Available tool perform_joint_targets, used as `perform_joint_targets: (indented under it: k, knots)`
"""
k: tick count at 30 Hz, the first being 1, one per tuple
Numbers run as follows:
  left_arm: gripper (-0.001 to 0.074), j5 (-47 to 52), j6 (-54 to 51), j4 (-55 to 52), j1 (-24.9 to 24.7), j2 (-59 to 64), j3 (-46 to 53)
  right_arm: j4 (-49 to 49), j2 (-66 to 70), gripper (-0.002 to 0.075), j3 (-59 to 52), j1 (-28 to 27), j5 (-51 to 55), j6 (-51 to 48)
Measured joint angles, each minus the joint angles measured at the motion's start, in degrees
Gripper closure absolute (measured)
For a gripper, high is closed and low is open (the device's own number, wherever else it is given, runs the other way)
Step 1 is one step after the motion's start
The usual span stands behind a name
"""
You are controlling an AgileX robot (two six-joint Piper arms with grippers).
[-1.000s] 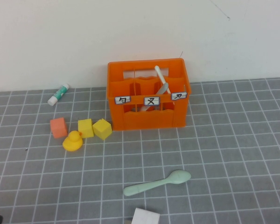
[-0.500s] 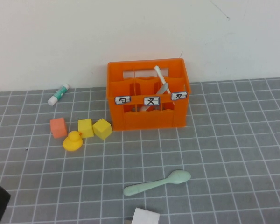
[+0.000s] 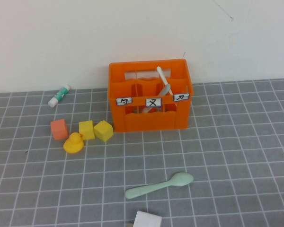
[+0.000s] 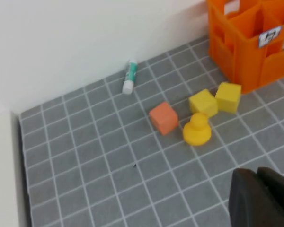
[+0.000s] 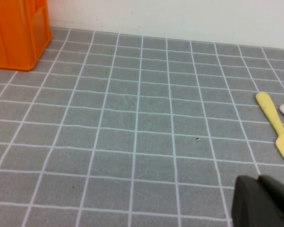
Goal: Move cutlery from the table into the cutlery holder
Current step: Pick up the spoon
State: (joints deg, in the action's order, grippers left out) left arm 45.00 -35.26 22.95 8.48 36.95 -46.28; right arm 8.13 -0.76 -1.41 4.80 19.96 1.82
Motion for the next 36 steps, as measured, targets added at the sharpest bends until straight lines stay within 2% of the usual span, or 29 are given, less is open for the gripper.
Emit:
perform_joint_targets:
  k: [4, 8, 13, 19, 26, 36]
  knots:
    - [0.0734, 4.76, -0.39, 1.37, -1.4, 8.57, -8.69, 0.0, 0.0, 0.0729, 0.0, 0.0, 0.08, 0.0]
    - [0.068, 8.73, -1.21, 1.84, -5.73, 17.07, -14.73, 0.0, 0.0, 0.0729, 0.0, 0.05, 0.08, 0.0]
    - [0.0568, 10.71, -2.19, -0.52, -15.45, 27.5, -18.41, 0.0, 0.0, 0.0729, 0.0, 0.05, 0.08, 0.0]
    - [0.0466, 10.71, -0.81, -10.66, -28.53, 37.21, -19.46, 0.0, 0.0, 0.0729, 0.0, 0.05, 0.08, 0.0]
    - [0.0447, 10.58, 2.46, -20.96, -39.9, 46.13, -19.55, 0.0, 0.0, 0.0729, 0.1, 0.05, 0.08, 0.0]
    - [0.0444, 6.2, 2.76, -22.95, -45.52, 55.67, -19.86, 0.0, 0.0, 0.0729, 0.1, 0.05, 0.08, 0.0]
